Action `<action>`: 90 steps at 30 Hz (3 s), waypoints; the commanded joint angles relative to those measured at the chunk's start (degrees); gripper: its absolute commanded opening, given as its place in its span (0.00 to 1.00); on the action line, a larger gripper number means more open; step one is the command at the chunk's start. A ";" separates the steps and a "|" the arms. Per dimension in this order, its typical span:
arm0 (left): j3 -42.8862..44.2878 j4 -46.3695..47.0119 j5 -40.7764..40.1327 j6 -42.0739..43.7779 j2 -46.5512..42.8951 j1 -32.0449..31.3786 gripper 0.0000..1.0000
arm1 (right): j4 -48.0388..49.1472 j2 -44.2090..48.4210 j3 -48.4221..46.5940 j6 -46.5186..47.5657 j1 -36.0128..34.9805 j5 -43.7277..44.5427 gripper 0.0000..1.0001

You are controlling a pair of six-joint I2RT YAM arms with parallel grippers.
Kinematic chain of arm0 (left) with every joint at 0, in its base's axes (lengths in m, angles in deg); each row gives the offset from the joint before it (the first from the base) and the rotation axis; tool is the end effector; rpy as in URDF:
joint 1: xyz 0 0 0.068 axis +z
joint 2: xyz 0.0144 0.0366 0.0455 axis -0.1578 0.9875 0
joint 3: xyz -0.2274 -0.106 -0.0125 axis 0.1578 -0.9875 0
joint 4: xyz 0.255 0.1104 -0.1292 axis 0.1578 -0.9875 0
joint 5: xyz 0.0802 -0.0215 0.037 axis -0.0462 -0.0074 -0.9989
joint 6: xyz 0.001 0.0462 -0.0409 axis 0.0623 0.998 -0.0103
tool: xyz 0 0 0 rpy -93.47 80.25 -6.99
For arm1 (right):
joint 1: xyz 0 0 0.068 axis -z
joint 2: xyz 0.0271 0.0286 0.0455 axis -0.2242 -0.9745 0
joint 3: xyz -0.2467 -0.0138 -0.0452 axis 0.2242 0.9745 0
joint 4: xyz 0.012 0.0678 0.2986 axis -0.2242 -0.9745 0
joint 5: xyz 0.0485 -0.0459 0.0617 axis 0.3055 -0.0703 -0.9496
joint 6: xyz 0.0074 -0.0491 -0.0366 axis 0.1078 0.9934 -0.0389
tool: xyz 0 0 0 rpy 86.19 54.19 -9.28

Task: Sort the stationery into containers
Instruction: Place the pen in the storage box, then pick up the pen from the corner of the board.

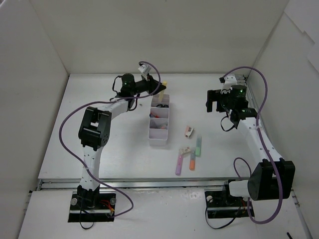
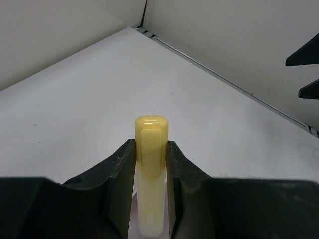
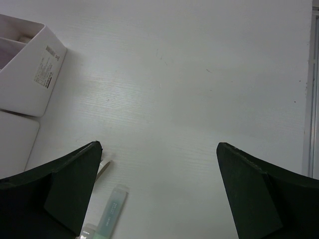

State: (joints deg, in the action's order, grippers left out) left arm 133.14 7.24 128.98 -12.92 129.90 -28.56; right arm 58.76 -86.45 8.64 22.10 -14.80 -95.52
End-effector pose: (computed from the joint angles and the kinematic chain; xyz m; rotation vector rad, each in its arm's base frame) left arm 0.5000 -0.2156 0.2068 0.7148 1.4577 -1.2548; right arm 0.3710 0.0223 0.2876 -0.2542 1.8647 0.1763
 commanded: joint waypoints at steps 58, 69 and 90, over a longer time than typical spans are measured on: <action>-7.96 -8.81 -9.17 8.31 -17.15 -0.20 0.99 | 2.39 0.07 -2.77 -2.81 0.26 -0.72 0.98; -13.93 -26.03 -21.39 6.73 -31.30 1.64 0.99 | -6.56 2.00 0.66 -2.21 -9.57 -0.80 0.98; -37.48 -45.47 -35.11 3.66 -58.90 1.64 0.99 | -23.09 13.87 21.92 -53.70 -39.54 23.10 0.90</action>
State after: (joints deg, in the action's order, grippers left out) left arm 95.72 -40.11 95.32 -7.57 74.76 -26.66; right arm 37.23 -73.40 28.97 -20.02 -53.12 -78.80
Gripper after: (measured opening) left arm 0.996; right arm 0.913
